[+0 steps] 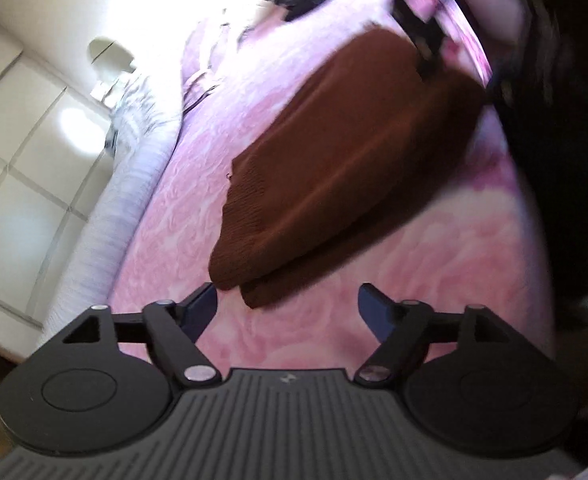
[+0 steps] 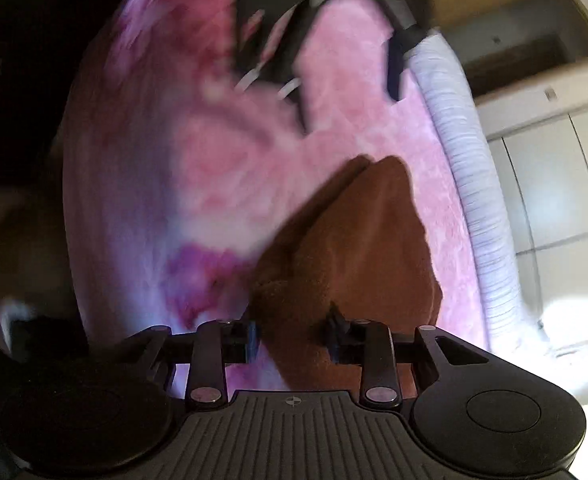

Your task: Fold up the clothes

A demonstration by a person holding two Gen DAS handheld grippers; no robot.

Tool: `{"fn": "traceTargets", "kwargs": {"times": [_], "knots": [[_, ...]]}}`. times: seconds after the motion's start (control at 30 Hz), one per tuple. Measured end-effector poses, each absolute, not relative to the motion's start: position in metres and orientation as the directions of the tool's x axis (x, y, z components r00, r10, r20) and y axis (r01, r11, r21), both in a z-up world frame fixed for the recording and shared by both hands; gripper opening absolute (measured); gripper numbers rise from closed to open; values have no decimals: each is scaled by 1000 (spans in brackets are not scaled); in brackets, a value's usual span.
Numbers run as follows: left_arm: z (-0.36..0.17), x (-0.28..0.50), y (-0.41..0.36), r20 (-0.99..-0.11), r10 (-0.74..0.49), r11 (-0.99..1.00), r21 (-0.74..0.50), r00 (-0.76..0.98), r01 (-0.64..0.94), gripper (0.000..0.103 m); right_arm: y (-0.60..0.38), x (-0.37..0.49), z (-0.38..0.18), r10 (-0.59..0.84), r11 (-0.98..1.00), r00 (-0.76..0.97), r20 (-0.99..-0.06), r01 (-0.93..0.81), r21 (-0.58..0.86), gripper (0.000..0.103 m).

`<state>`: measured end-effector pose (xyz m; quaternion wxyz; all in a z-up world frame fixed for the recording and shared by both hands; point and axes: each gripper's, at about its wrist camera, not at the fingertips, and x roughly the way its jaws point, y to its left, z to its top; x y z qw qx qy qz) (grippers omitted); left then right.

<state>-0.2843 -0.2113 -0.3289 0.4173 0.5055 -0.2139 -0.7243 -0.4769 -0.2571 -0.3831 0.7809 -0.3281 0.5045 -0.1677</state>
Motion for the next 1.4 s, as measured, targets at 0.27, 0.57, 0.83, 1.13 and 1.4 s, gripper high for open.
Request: {"fn": "traceTargets", "kwargs": {"times": [0.27, 0.57, 0.83, 1.13, 1.4], "knots": [[-370, -321, -254, -477, -863, -498, 860, -169, 112, 70, -264, -509, -327, -603, 755, 496, -624, 104, -647, 28], [-331, -299, -302, -515, -835, -547, 814, -195, 193, 19, -294, -521, -325, -574, 761, 540, -616, 75, -644, 27], [-234, -233, -318, -370, -928, -337, 883, 44, 327, 19, -378, -474, -269, -631, 611, 652, -421, 84, -787, 26], [-314, -228, -168, -591, -788, -487, 769, 171, 415, 37, -314, -473, -348, -464, 743, 685, -562, -44, -668, 26], [-342, -219, -93, -615, -772, -459, 714, 160, 528, 38, -264, -527, -396, -441, 842, 600, -668, 18, -539, 26]]}}
